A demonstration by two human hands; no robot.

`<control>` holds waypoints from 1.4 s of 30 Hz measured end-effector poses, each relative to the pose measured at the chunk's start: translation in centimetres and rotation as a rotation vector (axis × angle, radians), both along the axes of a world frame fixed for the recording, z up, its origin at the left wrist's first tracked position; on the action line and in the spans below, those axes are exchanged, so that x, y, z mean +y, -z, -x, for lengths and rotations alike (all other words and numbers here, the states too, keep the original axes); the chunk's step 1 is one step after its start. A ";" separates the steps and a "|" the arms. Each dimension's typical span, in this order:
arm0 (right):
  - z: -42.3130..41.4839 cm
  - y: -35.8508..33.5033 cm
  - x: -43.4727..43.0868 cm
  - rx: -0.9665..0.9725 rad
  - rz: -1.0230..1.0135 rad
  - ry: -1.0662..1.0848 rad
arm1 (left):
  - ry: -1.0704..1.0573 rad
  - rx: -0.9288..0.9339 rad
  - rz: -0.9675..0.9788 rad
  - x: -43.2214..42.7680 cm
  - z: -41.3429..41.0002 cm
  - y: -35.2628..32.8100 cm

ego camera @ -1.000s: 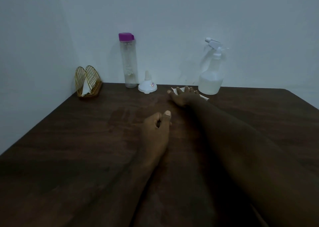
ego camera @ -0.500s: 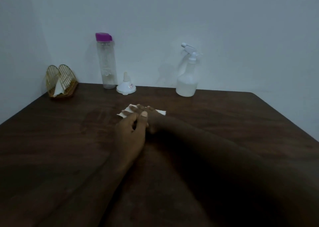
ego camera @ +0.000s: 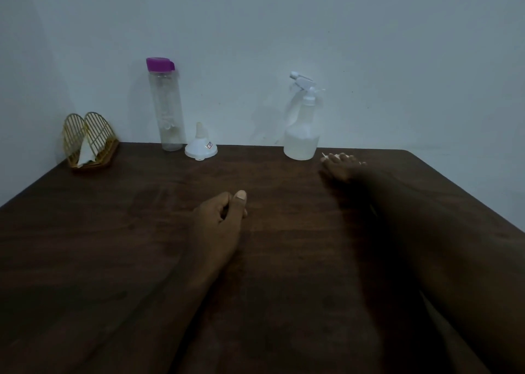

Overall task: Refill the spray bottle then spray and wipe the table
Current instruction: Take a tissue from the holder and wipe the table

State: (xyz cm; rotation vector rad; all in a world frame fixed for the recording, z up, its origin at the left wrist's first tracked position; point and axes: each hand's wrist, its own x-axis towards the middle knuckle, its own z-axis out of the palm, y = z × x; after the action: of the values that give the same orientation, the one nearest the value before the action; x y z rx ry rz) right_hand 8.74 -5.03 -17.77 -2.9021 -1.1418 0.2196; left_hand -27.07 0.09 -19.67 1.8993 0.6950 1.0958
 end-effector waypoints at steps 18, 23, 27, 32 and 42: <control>30.0 0.8 -3.0 -0.005 -0.041 -0.752 | -0.243 -0.257 -0.224 -2.3 2.5 -3.2; 27.6 1.2 -11.5 0.041 -0.034 -0.749 | -0.163 -0.155 -0.141 -2.7 3.6 -2.1; 18.4 -0.2 -17.9 0.005 -0.073 -0.377 | -0.033 0.057 -0.017 -2.7 2.9 -1.3; 14.8 -0.2 -22.5 -0.034 0.109 -0.016 | 0.029 0.126 -0.009 -2.6 2.8 -1.4; 30.3 1.0 -23.9 0.016 -0.056 -0.586 | 0.075 0.232 -0.371 -4.8 3.4 -1.8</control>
State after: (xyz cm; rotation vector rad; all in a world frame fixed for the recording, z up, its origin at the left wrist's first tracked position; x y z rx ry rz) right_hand -21.53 -28.94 -18.77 -2.4332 -1.9266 0.2065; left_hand -30.44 -4.73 -17.83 2.3776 0.5677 1.0186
